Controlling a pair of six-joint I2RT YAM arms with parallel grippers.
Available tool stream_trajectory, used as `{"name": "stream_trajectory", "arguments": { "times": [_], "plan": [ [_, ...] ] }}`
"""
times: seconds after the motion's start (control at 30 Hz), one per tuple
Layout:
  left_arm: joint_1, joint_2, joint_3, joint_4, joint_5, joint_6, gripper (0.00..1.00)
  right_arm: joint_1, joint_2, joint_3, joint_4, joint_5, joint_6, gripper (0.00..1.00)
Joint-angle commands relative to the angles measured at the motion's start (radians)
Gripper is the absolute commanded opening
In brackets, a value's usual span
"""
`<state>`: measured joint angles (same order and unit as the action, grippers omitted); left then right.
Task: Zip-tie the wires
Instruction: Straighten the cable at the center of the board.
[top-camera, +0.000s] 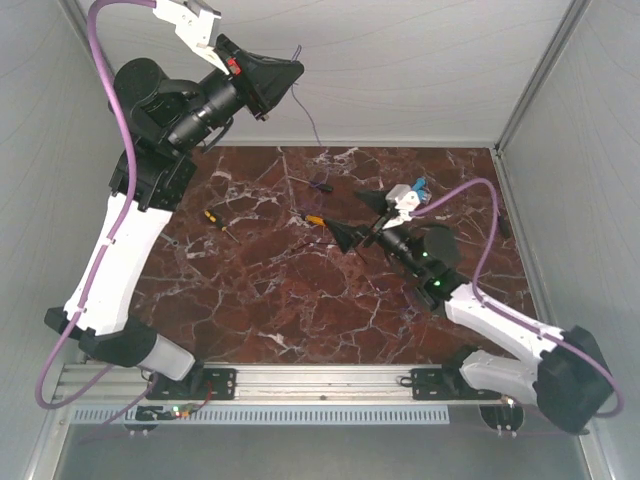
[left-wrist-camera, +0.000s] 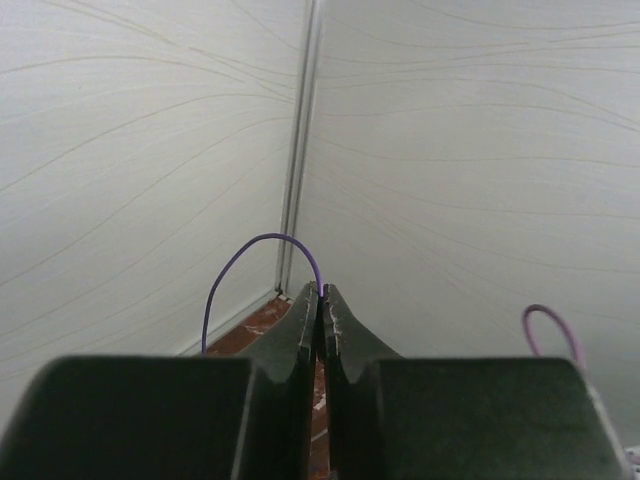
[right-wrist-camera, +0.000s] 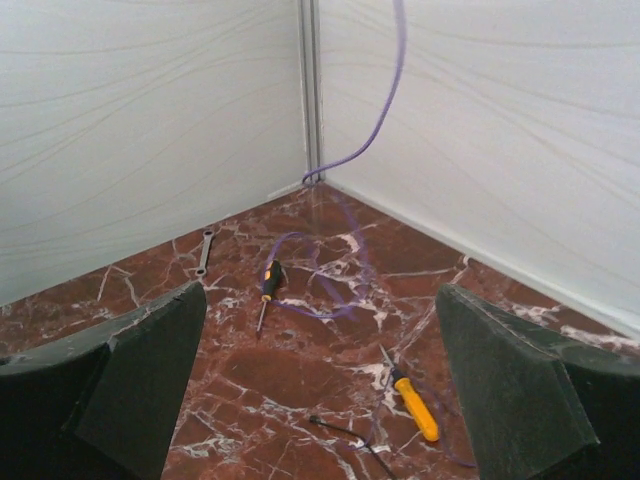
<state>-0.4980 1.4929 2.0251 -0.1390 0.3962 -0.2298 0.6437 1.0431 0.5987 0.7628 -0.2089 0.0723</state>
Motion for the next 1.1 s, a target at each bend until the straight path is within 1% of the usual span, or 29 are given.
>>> {"name": "stream_trajectory", "arguments": {
  "times": [0.0,0.1,0.27,0.4,0.57,0.8,0.93,1.07],
  "plan": [
    [-0.025,-0.042,0.007,0.072,0.031,-0.013,0.0,0.068,0.097,0.004,0.214,0.134,0.01,0.97],
    [-0.039,-0.046,0.004,0.075,0.032,-0.012,0.0,0.109,0.173,0.022,0.28,0.243,0.015,0.98],
    [-0.054,-0.049,0.006,0.075,0.03,-0.005,0.0,0.12,0.266,0.033,0.384,0.366,0.093,0.98],
    [-0.06,-0.059,0.006,0.073,0.028,-0.001,0.0,0.124,0.31,0.037,0.433,0.405,0.099,0.98],
    [-0.063,-0.069,0.001,0.076,0.025,0.004,0.0,0.123,0.352,0.056,0.438,0.39,0.13,0.98],
    [-0.071,-0.081,-0.006,0.078,0.015,0.013,0.0,0.14,0.383,0.078,0.473,0.31,0.17,0.96],
    [-0.073,-0.085,-0.008,0.077,0.005,0.022,0.0,0.149,0.385,0.05,0.563,0.216,0.194,0.96],
    [-0.077,-0.085,-0.011,0.077,0.0,0.025,0.0,0.149,0.374,0.021,0.625,0.198,0.227,0.95]
  ]
}}
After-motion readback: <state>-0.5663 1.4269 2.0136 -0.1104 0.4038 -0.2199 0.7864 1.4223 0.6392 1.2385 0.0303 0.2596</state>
